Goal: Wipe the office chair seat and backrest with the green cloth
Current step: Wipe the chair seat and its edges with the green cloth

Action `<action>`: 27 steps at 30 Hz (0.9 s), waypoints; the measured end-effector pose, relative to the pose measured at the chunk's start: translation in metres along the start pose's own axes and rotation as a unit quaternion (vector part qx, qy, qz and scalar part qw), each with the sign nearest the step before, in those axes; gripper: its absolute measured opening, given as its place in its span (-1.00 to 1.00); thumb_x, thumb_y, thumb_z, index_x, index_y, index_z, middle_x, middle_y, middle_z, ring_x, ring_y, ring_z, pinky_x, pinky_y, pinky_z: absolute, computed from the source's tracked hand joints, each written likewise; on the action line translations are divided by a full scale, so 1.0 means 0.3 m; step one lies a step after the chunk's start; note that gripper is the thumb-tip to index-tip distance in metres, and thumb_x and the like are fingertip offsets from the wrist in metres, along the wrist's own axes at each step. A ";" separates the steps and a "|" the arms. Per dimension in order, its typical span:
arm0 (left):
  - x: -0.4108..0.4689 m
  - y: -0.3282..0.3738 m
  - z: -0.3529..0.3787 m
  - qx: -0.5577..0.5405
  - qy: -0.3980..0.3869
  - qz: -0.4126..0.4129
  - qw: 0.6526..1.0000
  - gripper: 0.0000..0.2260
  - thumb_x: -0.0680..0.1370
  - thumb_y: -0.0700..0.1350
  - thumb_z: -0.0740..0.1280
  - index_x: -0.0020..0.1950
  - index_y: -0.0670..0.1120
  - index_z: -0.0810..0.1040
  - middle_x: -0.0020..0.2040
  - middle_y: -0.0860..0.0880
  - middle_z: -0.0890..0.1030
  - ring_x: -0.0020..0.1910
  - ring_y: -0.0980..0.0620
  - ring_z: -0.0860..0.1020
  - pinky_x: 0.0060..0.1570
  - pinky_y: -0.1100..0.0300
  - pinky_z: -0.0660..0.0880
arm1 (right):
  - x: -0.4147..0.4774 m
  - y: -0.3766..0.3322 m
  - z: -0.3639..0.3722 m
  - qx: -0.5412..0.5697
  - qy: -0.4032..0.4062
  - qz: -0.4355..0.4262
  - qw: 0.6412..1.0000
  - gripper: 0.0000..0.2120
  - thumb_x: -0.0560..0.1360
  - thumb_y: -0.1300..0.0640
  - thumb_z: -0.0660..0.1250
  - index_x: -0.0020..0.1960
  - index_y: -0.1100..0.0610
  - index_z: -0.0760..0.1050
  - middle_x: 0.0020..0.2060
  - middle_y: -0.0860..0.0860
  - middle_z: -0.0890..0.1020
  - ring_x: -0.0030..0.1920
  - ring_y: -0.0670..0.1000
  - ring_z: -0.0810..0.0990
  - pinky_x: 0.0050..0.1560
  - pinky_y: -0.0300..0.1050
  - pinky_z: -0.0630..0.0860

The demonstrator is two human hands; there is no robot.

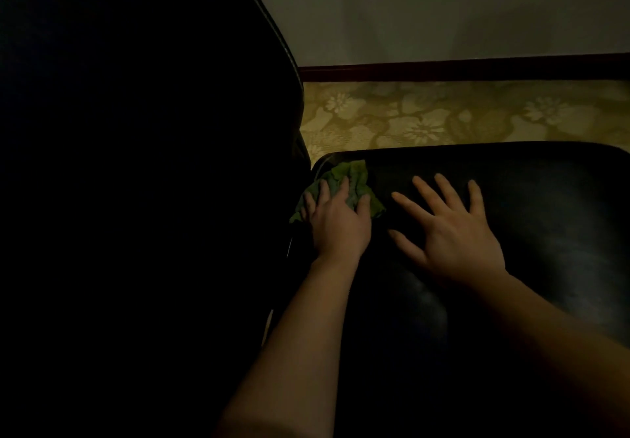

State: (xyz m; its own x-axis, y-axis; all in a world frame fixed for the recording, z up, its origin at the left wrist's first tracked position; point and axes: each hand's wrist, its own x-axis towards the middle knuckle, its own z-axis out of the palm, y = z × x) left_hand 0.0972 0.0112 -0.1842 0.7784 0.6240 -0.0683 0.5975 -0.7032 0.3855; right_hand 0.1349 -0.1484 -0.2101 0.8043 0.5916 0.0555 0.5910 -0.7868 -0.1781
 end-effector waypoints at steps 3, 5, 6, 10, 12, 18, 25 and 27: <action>0.036 0.008 -0.008 0.000 -0.009 0.008 1.000 -0.49 0.64 0.20 0.18 0.58 0.11 0.26 0.63 -0.07 0.15 0.61 -0.18 0.01 0.58 -0.08 -0.01 | -0.001 0.000 0.000 -0.001 0.000 0.001 1.000 -0.31 0.50 -0.41 -0.15 0.53 -0.17 0.22 0.54 0.07 0.27 0.55 0.19 0.14 0.47 0.36 -0.09; 0.038 0.008 -0.010 0.005 -0.011 0.009 1.000 -0.48 0.64 0.21 0.18 0.58 0.11 0.25 0.63 -0.06 0.15 0.61 -0.17 0.01 0.58 -0.07 0.00 | 0.000 -0.001 0.000 0.000 0.001 0.003 1.000 -0.31 0.49 -0.41 -0.15 0.53 -0.17 0.22 0.54 0.07 0.27 0.56 0.19 0.13 0.48 0.36 -0.10; 0.031 0.005 -0.010 0.007 -0.007 0.009 1.000 -0.48 0.64 0.21 0.17 0.59 0.11 0.25 0.63 -0.06 0.15 0.61 -0.17 0.01 0.58 -0.07 0.01 | 0.002 -0.001 -0.001 0.000 -0.003 0.004 1.000 -0.31 0.49 -0.42 -0.17 0.53 -0.18 0.20 0.54 0.06 0.25 0.56 0.18 0.12 0.48 0.35 -0.11; -0.034 -0.013 -0.003 0.018 0.010 -0.003 1.000 -0.48 0.65 0.21 0.14 0.59 0.11 0.22 0.63 -0.05 0.15 0.62 -0.13 0.02 0.58 -0.05 0.02 | 0.004 0.001 -0.001 0.002 -0.005 0.003 1.000 -0.29 0.48 -0.43 -0.21 0.54 -0.20 0.14 0.56 0.04 0.20 0.57 0.16 0.07 0.49 0.34 -0.15; -0.056 -0.022 0.000 0.022 0.009 -0.007 1.000 -0.48 0.66 0.21 0.13 0.60 0.11 0.20 0.64 -0.04 0.13 0.62 -0.12 0.01 0.58 -0.03 0.01 | 0.004 0.001 -0.004 0.008 -0.005 0.004 1.000 -0.28 0.47 -0.43 -0.22 0.54 -0.19 0.15 0.57 0.04 0.19 0.58 0.15 0.05 0.49 0.33 -0.17; -0.016 -0.020 -0.005 0.014 0.001 0.008 1.000 -0.48 0.65 0.19 0.17 0.59 0.08 0.24 0.63 -0.07 0.16 0.62 -0.15 0.04 0.58 -0.04 0.01 | 0.003 0.003 -0.002 0.009 0.000 0.001 1.000 -0.29 0.48 -0.42 -0.19 0.54 -0.19 0.17 0.56 0.04 0.21 0.57 0.16 0.07 0.49 0.34 -0.16; 0.088 0.027 -0.003 0.008 -0.006 0.010 1.000 -0.49 0.65 0.18 0.18 0.58 0.09 0.27 0.63 -0.07 0.17 0.61 -0.17 0.03 0.58 -0.04 0.03 | 0.002 0.003 -0.004 0.011 0.003 0.000 1.000 -0.29 0.49 -0.42 -0.20 0.55 -0.18 0.16 0.57 0.04 0.19 0.58 0.16 0.05 0.49 0.33 -0.19; 0.105 0.037 -0.002 0.007 -0.011 0.008 1.000 -0.49 0.65 0.18 0.18 0.59 0.10 0.26 0.63 -0.07 0.16 0.61 -0.18 0.01 0.58 -0.03 0.02 | 0.002 0.003 -0.002 0.012 0.004 0.000 1.000 -0.30 0.49 -0.42 -0.18 0.55 -0.18 0.16 0.57 0.04 0.19 0.58 0.16 0.05 0.49 0.33 -0.19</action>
State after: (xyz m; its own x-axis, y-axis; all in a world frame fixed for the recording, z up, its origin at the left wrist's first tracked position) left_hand 0.1282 0.0234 -0.1816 0.7913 0.6059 -0.0820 0.5881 -0.7174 0.3735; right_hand 0.1360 -0.1488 -0.2098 0.8050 0.5900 0.0623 0.5891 -0.7826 -0.2011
